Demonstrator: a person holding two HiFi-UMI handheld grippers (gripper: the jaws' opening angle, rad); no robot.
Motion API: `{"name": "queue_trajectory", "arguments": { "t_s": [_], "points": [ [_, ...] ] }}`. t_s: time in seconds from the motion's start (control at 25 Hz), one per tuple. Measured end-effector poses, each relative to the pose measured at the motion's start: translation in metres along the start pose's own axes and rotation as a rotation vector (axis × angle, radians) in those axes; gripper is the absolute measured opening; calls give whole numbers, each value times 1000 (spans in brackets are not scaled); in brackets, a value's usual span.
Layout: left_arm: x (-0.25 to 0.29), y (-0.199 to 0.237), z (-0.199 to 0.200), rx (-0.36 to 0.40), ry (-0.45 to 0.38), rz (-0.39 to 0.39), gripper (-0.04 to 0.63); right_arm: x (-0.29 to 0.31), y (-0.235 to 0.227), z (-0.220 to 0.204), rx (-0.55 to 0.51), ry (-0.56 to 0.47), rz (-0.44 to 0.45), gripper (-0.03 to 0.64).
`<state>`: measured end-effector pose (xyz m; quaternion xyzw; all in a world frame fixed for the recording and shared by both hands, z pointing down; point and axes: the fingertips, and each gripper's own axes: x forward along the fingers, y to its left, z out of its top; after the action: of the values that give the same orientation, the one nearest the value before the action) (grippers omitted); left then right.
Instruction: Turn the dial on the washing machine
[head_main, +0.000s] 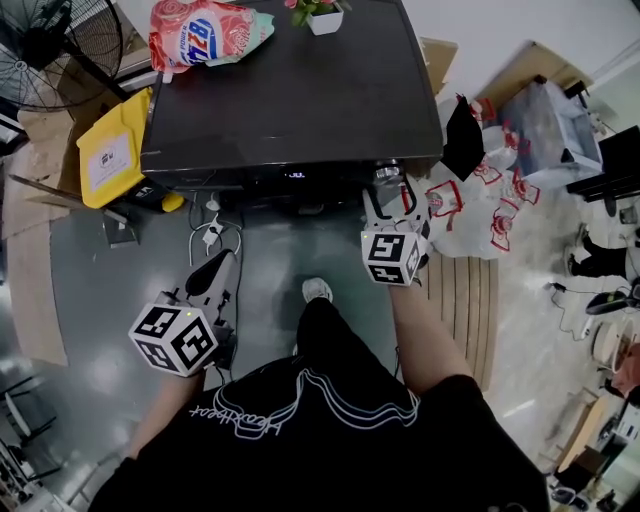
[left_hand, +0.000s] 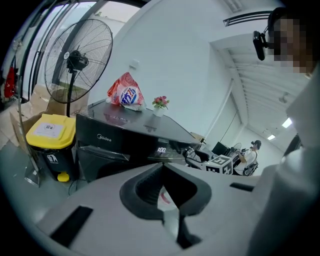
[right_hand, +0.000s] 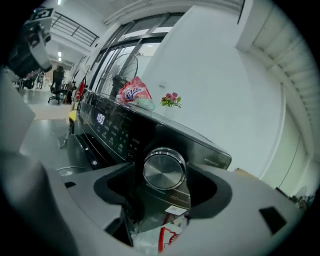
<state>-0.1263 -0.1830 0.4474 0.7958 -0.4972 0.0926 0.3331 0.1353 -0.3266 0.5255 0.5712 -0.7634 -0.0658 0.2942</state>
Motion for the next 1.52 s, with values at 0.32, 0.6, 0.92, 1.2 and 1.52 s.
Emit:
{"name": "queue_trajectory", "arguments": {
  "t_s": [0.32,0.6,0.92,1.2,1.52],
  "points": [
    [-2,11,0,-18,-3,20,6,7,-1,-1,-205,39,-64,287],
    [-1,12,1,-19,2,19,6,8,-2,-1,-205,47,-64,282],
    [1,11,1,-18,-1,10,6,9,-3,-2,-75,42,-38,281],
    [0,11,-1,-23,7,12,6,9,-6,-2,215,10,38,282],
    [-1,13,-4,-25,9,10,6,10,-10,-5,381,0,68,282]
  ]
}}
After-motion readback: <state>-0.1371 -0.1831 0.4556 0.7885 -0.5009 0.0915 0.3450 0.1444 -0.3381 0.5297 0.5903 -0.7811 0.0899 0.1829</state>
